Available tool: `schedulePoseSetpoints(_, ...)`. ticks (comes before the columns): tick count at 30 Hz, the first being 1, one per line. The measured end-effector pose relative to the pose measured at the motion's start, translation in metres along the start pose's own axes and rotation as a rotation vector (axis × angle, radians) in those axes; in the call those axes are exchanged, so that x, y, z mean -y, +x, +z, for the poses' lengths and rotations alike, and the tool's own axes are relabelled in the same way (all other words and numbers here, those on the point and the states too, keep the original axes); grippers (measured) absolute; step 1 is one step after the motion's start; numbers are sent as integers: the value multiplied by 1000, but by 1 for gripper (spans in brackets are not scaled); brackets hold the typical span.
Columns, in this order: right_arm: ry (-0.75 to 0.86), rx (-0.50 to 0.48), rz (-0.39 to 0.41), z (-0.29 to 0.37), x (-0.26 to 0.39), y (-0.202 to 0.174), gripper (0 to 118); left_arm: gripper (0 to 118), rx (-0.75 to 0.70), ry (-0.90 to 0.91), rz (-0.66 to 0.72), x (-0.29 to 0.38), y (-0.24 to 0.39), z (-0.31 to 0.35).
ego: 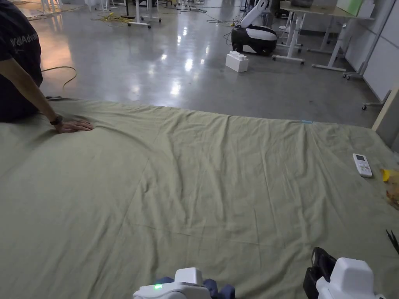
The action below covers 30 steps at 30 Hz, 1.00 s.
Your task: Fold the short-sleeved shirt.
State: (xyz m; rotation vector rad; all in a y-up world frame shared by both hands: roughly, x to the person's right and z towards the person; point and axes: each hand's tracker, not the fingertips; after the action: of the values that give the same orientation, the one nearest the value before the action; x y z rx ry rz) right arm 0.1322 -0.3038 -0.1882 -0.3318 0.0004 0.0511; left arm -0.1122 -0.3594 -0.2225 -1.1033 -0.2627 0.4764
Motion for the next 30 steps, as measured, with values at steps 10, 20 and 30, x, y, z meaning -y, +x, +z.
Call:
schedulePoseSetpoints(10, -18, 9, -12, 0, 7, 6, 0, 52, 142, 46, -14, 6, -23, 47)
schedulePoseSetpoints(20, -26, -6, -16, -1, 10, 0, 0, 10, 44, -77, -46, 40, -10, -48)
schedulePoseSetpoints(30, -9, -2, -22, 1, 4, 4, 0, 8, 148, 34, -113, 31, -20, -7)
